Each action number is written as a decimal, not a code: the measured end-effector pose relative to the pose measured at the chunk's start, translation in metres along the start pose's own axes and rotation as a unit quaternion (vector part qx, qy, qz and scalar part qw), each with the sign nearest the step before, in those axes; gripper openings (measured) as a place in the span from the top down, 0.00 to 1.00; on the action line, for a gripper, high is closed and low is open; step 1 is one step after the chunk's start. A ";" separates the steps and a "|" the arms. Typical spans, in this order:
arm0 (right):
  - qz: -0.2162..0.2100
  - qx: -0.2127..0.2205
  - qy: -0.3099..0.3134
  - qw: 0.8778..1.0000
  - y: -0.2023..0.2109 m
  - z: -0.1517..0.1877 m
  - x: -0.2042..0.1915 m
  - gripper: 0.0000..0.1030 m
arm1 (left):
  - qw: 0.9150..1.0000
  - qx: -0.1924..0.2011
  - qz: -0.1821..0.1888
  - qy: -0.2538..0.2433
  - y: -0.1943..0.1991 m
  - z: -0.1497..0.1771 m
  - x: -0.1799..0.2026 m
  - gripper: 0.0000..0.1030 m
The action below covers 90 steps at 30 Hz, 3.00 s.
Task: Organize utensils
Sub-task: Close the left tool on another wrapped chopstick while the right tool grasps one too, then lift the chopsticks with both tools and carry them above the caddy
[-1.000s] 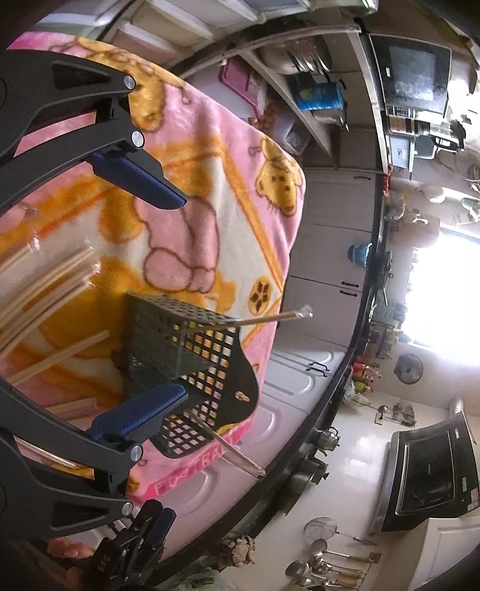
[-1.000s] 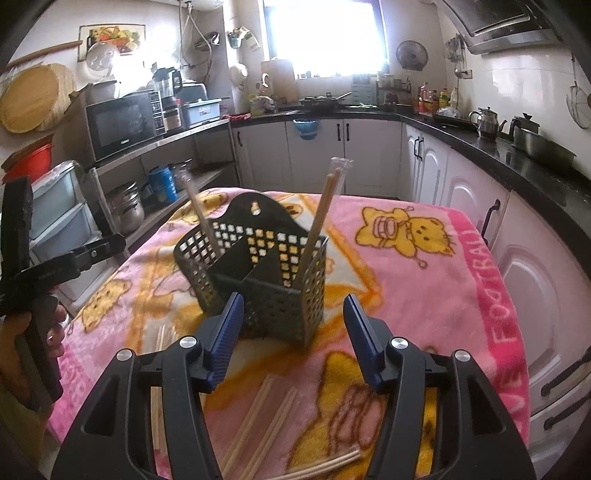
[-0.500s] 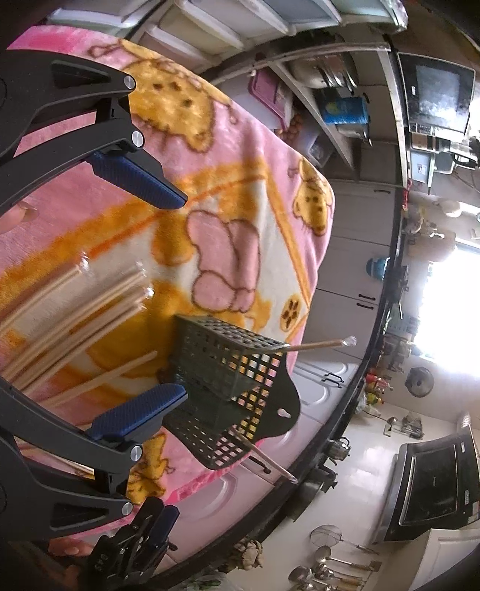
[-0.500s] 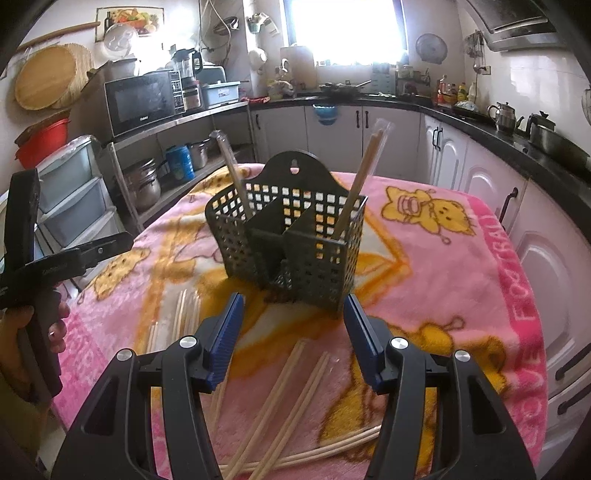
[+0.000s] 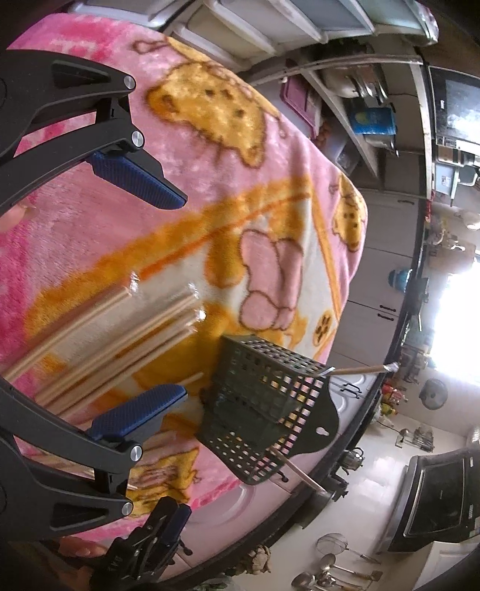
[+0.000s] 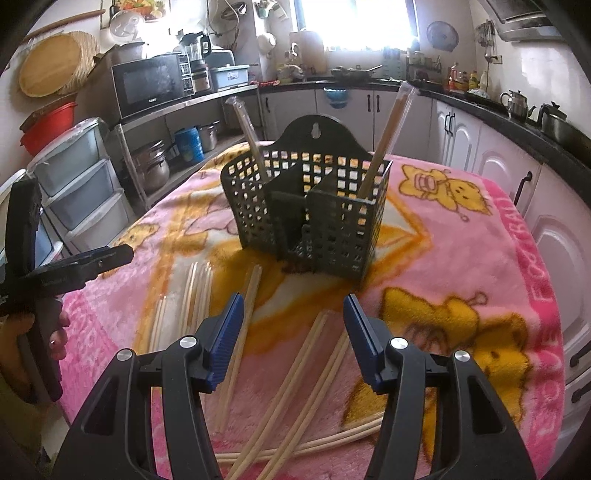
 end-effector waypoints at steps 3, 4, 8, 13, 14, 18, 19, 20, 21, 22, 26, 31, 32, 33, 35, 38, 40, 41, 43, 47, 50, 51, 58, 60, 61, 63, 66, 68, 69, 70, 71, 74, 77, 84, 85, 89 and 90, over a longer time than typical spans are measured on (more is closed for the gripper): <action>-0.006 -0.008 0.001 1.000 -0.005 0.006 -0.003 0.48 | 1.000 -0.011 0.001 -0.001 -0.001 0.010 -0.003 0.16; -0.007 -0.010 0.001 1.000 -0.006 0.008 -0.004 0.49 | 1.000 -0.016 0.002 0.000 -0.001 0.014 -0.003 0.16; -0.014 -0.024 0.004 1.000 -0.013 0.017 -0.006 0.51 | 0.999 -0.036 0.014 0.010 -0.002 0.030 -0.003 0.30; -0.022 -0.036 -0.002 0.999 -0.021 0.025 -0.004 0.54 | 0.996 -0.075 0.033 0.032 -0.007 0.052 0.000 0.47; -0.021 -0.038 -0.003 0.999 -0.023 0.026 -0.002 0.56 | 0.995 -0.084 0.035 0.038 -0.009 0.058 0.001 0.49; -0.019 -0.047 -0.006 0.999 -0.031 0.030 0.003 0.58 | 0.993 -0.104 0.039 0.039 -0.013 0.071 0.006 0.53; -0.016 -0.051 -0.004 0.999 -0.034 0.032 0.005 0.59 | 0.993 -0.107 0.039 0.038 -0.015 0.075 0.008 0.53; -0.014 -0.054 -0.003 0.998 -0.036 0.033 0.006 0.60 | 0.993 -0.108 0.038 0.036 -0.016 0.076 0.009 0.53; -0.012 -0.058 -0.004 0.998 -0.040 0.034 0.007 0.61 | 0.993 -0.109 0.035 0.033 -0.017 0.077 0.011 0.53; -0.011 -0.061 -0.004 0.998 -0.043 0.035 0.008 0.62 | 0.993 -0.109 0.030 0.031 -0.018 0.078 0.011 0.54; -0.005 -0.072 -0.002 0.997 -0.055 0.036 0.012 0.63 | 0.993 -0.112 0.005 0.024 -0.024 0.076 0.008 0.62; 0.004 -0.088 0.000 0.996 -0.070 0.037 0.015 0.63 | 0.993 -0.116 -0.011 0.021 -0.029 0.074 0.003 0.69; 0.007 -0.093 0.002 0.996 -0.074 0.039 0.016 0.63 | 0.993 -0.117 -0.013 0.020 -0.030 0.073 0.003 0.71; 0.008 -0.096 0.002 0.995 -0.076 0.039 0.016 0.63 | 0.993 -0.119 -0.016 0.017 -0.031 0.073 0.002 0.72; 0.012 -0.101 0.004 0.995 -0.080 0.042 0.017 0.63 | 0.992 -0.120 -0.023 0.008 -0.032 0.072 0.001 0.78; 0.011 -0.109 0.000 0.994 -0.086 0.044 0.017 0.63 | 0.992 -0.124 -0.021 0.018 -0.034 0.071 -0.003 0.81; 0.014 -0.115 0.001 0.993 -0.090 0.046 0.018 0.63 | 0.991 -0.128 -0.019 0.022 -0.035 0.071 -0.004 0.81; 0.013 -0.117 0.000 0.993 -0.091 0.046 0.018 0.64 | 0.991 -0.129 -0.018 0.026 -0.035 0.070 -0.005 0.81; 0.012 -0.123 -0.002 0.992 -0.096 0.048 0.017 0.65 | 0.991 -0.131 -0.013 0.036 -0.036 0.070 -0.008 0.82; 0.017 -0.128 -0.001 0.992 -0.101 0.049 0.014 0.66 | 0.990 -0.134 -0.005 0.050 -0.037 0.069 -0.010 0.82; 0.019 -0.128 -0.002 0.992 -0.104 0.048 0.013 0.71 | 0.989 -0.134 -0.002 0.057 -0.038 0.068 -0.011 0.82; 0.019 -0.128 -0.002 0.992 -0.106 0.048 0.013 0.75 | 0.989 -0.135 -0.001 0.058 -0.038 0.068 -0.011 0.82; 0.017 -0.128 0.003 0.992 -0.118 0.042 0.003 0.86 | 0.988 -0.138 0.002 0.066 -0.043 0.066 -0.013 0.84; 0.009 -0.126 0.003 0.992 -0.120 0.039 -0.002 0.88 | 0.989 -0.137 -0.001 0.060 -0.046 0.064 -0.013 0.84; 0.006 -0.123 0.003 0.992 -0.119 0.037 -0.005 0.88 | 0.989 -0.136 -0.003 0.059 -0.046 0.063 -0.013 0.88; -0.006 -0.119 0.000 0.993 -0.119 0.033 -0.012 0.89 | 0.989 -0.137 -0.006 0.060 -0.048 0.062 -0.014 0.92; -0.019 -0.103 0.001 0.995 -0.112 0.023 -0.021 0.89 | 0.989 -0.138 -0.005 0.057 -0.048 0.059 -0.014 0.95; -0.027 -0.091 0.000 0.995 -0.106 0.016 -0.025 0.90 | 0.990 -0.132 -0.002 0.051 -0.047 0.055 -0.013 0.97; -0.029 -0.082 -0.001 0.996 -0.102 0.012 -0.026 0.90 | 0.990 -0.128 0.001 0.053 -0.045 0.052 -0.013 0.97; -0.032 -0.078 -0.002 0.996 -0.099 0.009 -0.027 0.90 | 0.991 -0.124 0.004 0.054 -0.044 0.049 -0.012 0.98; -0.036 -0.068 -0.006 0.997 -0.095 0.005 -0.028 0.90 | 0.992 -0.117 0.007 0.053 -0.042 0.046 -0.011 0.98; -0.044 -0.049 -0.010 0.998 -0.083 -0.004 -0.030 0.90 | 0.994 -0.097 0.017 0.047 -0.034 0.036 -0.004 0.99; -0.046 -0.033 -0.008 0.998 -0.070 -0.011 -0.030 0.90 | 0.996 -0.074 0.028 0.034 -0.026 0.023 0.006 0.99; -0.047 0.009 -0.019 0.999 -0.044 -0.029 -0.028 0.90 | 0.999 -0.025 0.042 0.002 -0.008 -0.008 0.030 0.99; -0.049 0.013 -0.019 0.999 -0.041 -0.031 -0.027 0.90 | 0.999 -0.020 0.045 0.000 -0.006 -0.013 0.033 0.99; -0.055 0.038 -0.019 0.998 -0.023 -0.045 -0.027 0.90 | 0.998 -0.002 0.057 -0.005 0.003 -0.027 0.043 0.99; -0.056 0.043 -0.019 0.997 -0.019 -0.048 -0.027 0.91 | 0.998 0.002 0.059 -0.004 0.004 -0.031 0.045 0.99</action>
Point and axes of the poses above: each gripper's, at about its wrist camera, not at the fingertips, and y roughly against the way its jaws point, x to its right, z to its underside, the point moved 7 cm from there along -y, roughly the way its jaws point, and after that the axes turned 13 degrees about x, right-handed, at the moved point
